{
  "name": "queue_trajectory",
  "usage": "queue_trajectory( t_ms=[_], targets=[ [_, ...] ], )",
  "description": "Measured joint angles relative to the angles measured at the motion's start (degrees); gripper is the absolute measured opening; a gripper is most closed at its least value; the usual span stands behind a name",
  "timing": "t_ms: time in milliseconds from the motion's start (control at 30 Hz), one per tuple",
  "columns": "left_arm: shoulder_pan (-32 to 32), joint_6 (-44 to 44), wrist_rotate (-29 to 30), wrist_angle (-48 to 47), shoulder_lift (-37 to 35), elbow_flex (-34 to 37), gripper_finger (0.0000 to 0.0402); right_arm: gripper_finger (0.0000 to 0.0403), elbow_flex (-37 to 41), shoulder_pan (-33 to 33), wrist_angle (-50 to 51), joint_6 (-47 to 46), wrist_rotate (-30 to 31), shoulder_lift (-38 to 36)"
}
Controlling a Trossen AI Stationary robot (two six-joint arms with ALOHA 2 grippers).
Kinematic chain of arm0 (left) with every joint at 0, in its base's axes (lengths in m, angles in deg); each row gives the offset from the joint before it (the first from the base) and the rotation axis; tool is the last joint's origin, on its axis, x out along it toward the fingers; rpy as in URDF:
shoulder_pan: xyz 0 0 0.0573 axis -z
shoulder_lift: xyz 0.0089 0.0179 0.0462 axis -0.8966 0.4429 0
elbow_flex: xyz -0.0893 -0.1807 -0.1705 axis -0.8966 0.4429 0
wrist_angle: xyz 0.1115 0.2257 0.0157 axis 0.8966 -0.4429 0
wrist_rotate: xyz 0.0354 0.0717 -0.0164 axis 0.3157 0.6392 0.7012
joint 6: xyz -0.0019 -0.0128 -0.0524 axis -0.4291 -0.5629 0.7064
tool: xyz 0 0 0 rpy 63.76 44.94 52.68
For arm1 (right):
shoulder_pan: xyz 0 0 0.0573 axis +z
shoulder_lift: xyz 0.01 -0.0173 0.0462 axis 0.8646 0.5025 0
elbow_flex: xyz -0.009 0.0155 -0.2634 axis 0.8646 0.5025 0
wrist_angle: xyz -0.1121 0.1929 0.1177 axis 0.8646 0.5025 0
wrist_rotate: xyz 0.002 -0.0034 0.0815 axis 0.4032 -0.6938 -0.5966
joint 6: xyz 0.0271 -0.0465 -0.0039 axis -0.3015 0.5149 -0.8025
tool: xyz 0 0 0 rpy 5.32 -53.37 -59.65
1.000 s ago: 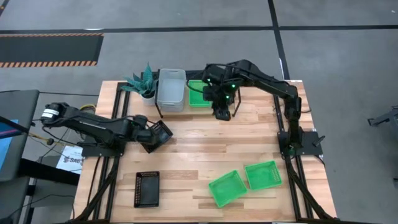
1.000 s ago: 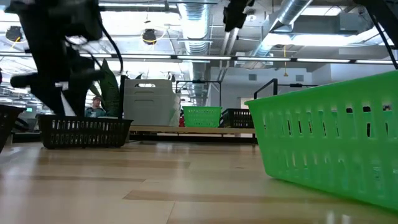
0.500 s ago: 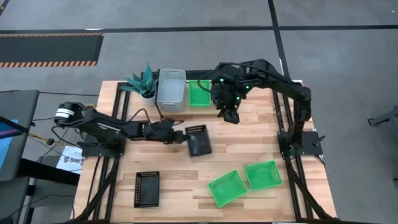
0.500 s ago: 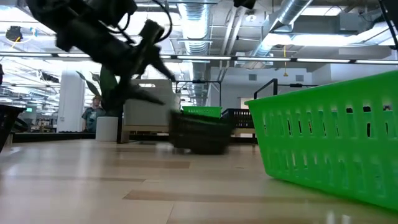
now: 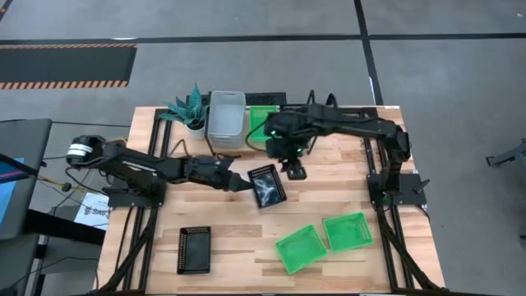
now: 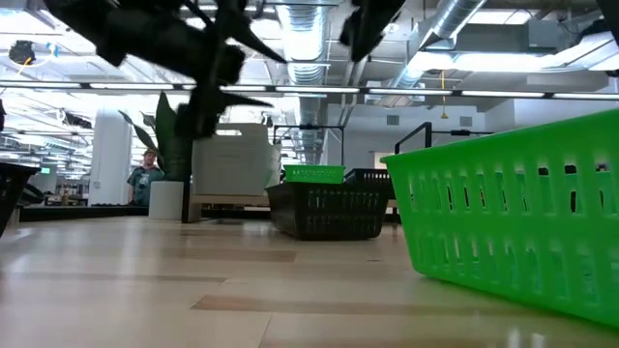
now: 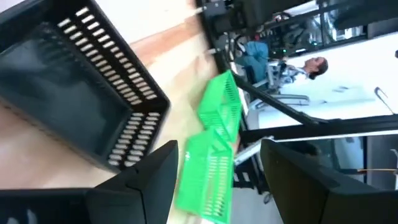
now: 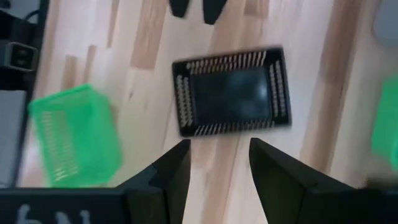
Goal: Stack baskets on shelf by color
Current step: Stack the top black bin on the black bin on the shelf
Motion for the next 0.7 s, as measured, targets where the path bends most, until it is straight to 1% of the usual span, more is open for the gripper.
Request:
queue_trajectory(
  t_ms=[167, 267, 467, 567, 633, 700],
  targets=[
    [1.6, 0.7, 3.2, -7.8, -9.8, 0.0, 0.0216, 0.0184, 11.4, 0.0, -17.8, 2.8, 0.0, 0.0],
    [2.7, 0.8, 6.8, -12.9, -16.1, 0.0, 0.0217, 0.0184, 16.8, -0.1, -26.2, 4.8, 0.0, 0.0],
    [4.5, 1.2, 13.6, -23.3, -26.0, 0.0, 0.0217, 0.0184, 23.7, -1.4, -35.5, 9.1, 0.2, 0.0],
    [5.3, 2.3, 16.6, -27.3, -28.9, 0.0, 0.0217, 0.0184, 26.4, -2.3, -39.9, 11.0, 0.9, 0.0],
    [5.8, 3.1, 17.5, -29.9, -30.2, 0.0, 0.0217, 0.0184, 28.2, -3.0, -43.6, 11.1, 1.0, 0.0],
    [6.2, 3.9, 18.3, -32.0, -30.8, 0.0, 0.0217, 0.0184, 29.3, -3.7, -45.2, 11.1, 1.0, 0.0]
  ],
)
